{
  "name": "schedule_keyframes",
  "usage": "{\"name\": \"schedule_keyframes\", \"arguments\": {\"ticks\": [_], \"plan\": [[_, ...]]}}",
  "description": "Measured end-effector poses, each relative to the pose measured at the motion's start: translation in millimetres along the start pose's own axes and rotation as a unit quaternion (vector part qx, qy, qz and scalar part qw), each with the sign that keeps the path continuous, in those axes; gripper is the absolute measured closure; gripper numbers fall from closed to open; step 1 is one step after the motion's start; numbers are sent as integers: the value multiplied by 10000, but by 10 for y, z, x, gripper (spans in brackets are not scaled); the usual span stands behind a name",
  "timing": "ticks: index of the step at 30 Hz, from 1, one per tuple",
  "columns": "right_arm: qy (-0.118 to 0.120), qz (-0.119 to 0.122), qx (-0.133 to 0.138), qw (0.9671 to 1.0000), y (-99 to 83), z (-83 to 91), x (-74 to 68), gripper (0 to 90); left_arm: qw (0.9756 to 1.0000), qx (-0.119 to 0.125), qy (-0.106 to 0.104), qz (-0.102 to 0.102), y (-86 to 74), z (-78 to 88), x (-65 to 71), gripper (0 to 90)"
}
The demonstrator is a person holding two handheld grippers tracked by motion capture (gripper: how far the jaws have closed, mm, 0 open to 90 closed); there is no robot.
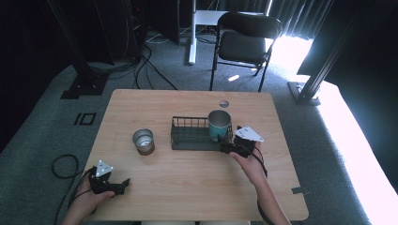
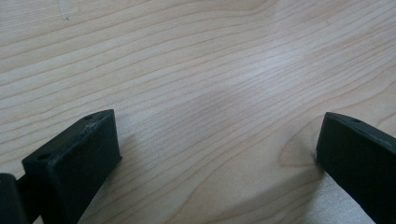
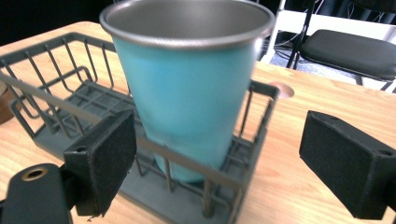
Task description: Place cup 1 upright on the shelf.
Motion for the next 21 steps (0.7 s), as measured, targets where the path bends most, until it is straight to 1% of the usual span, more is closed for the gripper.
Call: {"name": "schedule_keyframes", "arguments": {"ticks": [5,6,9,10,11,12,14,16,19,20,21], "plan": [[-4,49,-14,10000,-70,63,62,108,10000,0,-1,0,0,0,0,5],[-24,36,-45,10000,-106,91,98,108,10000,0,0,0,0,0,0,5],[-64,-15,-58,10000,-145,115,137,108,10000,0,-1,0,0,0,0,5],[-73,-33,-83,9999,-193,136,172,108,10000,1,-2,0,0,0,0,5],[-73,-33,-83,9999,-193,136,172,108,10000,1,-2,0,0,0,0,5],[-95,-33,-144,9998,-257,156,215,108,10000,1,-1,0,0,0,0,5],[-106,-25,-158,9998,-279,161,231,108,10000,0,0,0,0,0,0,5],[-131,-9,-247,9996,-370,183,288,108,10000,-1,0,-1,0,0,0,5],[-139,-20,-348,9993,-458,207,336,109,10000,1,0,0,0,0,0,5],[-139,-20,-348,9993,-458,207,336,109,10000,1,0,0,0,0,0,5],[-140,-10,-389,9991,-509,223,368,108,10000,1,-1,0,0,0,0,5]]}}
Point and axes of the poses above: each handheld gripper's, and its own axes: z roughly backward along the jaws, y roughly out of its top, x roughly to its right, the point moved 1 cm from there along -z, roughly forward along the jaws, and after that the axes turned 10 degrees about -y, right-handed, at the moved point
